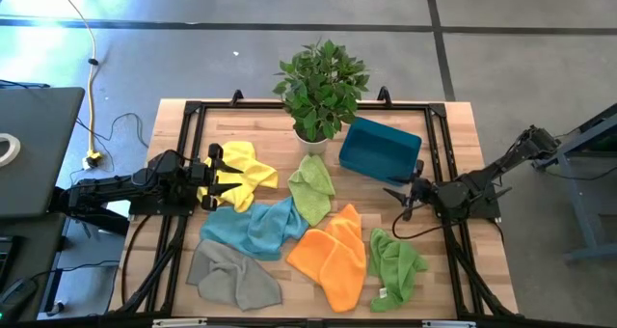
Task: Fold microfiber towels
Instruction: Adjust the orange towel
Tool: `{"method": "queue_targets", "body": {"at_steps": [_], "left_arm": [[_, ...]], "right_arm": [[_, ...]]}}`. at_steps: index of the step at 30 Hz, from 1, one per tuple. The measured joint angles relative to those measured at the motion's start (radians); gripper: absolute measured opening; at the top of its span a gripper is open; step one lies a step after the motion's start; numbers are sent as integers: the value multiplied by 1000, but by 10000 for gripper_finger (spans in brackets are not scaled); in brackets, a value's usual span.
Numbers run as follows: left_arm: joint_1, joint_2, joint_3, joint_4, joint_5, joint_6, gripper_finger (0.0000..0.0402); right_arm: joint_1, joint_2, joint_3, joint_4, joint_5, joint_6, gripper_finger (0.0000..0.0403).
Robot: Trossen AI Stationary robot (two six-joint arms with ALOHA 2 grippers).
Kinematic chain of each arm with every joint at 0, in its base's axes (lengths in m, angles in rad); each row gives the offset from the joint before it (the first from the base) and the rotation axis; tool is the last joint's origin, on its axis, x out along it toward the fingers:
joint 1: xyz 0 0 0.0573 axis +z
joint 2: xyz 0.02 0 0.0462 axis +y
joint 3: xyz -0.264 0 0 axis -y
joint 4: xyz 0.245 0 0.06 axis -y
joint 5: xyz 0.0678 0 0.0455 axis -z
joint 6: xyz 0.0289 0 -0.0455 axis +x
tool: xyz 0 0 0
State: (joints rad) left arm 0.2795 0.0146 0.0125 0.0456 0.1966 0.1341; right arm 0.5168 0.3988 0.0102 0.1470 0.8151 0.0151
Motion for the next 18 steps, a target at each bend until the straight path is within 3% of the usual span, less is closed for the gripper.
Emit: {"method": "queue_targets", "body": {"at_steps": [6, 18], "left_arm": [[0, 0, 0, 0, 0, 0, 152], [0, 0, 0, 0, 0, 0, 152]], "right_arm": [[0, 0, 0, 167, -2, -226, 149], [-44, 0, 0, 437, -36, -252, 149]]}}
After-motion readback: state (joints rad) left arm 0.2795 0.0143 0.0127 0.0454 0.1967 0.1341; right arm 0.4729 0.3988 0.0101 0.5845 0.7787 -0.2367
